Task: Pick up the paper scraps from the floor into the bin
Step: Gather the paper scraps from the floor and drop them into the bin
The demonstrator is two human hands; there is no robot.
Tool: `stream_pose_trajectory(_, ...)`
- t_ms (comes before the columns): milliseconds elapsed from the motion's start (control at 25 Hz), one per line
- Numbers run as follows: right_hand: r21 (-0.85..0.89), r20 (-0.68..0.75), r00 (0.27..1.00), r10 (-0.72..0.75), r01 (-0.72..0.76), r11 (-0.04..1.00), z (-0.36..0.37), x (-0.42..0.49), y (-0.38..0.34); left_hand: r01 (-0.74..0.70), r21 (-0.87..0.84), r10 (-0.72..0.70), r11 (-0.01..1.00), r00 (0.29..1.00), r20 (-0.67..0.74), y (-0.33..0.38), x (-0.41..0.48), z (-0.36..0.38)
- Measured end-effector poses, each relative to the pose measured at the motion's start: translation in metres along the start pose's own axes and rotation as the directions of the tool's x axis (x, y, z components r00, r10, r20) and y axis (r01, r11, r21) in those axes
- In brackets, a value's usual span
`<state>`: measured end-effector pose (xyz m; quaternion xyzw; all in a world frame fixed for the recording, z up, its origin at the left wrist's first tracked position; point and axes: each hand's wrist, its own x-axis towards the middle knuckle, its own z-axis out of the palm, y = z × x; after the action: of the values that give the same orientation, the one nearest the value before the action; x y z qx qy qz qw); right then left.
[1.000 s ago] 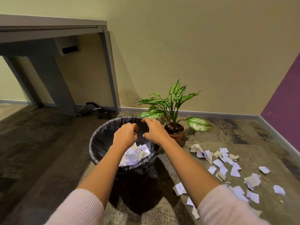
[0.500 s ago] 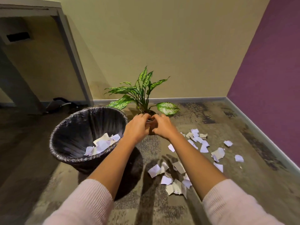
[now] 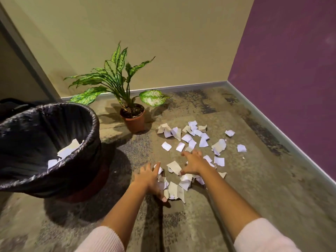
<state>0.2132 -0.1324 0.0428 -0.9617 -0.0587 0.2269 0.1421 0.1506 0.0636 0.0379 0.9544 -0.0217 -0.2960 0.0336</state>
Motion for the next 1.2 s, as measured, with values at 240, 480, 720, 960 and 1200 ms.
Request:
stream_pose_trajectory(240, -0.117, 0.105, 0.985, 0.138, -0.126, 0.985, 0.014, 0.005, 0.052, 0.060, -0.038, -0.057, 0.997, 0.996, 0.066, 0.020, 0.013, 0.043)
stream_pose_trajectory(480, -0.094, 0.192, 0.953, 0.235, -0.220, 0.971, 0.025, 0.014, 0.089, 0.059, -0.066, -0.063, 0.996, 0.996, -0.062, 0.037, 0.041, 0.049)
stream_pose_trajectory(720, 0.020, 0.178, 0.983, 0.040, -0.045, 0.999, 0.031, 0.025, 0.074, -0.048, 0.017, 0.050, 0.999, 0.991, -0.122, 0.042, 0.065, 0.034)
stream_pose_trajectory(960, -0.120, 0.201, 0.977, -0.063, 0.089, 0.989, 0.049, 0.032, 0.044, -0.192, 0.070, 0.201, 0.979, 0.967, -0.159, 0.049, 0.083, 0.032)
stream_pose_trajectory(1200, -0.064, 0.024, 0.990, -0.140, 0.142, 0.988, 0.061, 0.026, 0.053, -0.218, -0.103, 0.199, 0.970, 0.966, -0.166, 0.047, 0.083, 0.035)
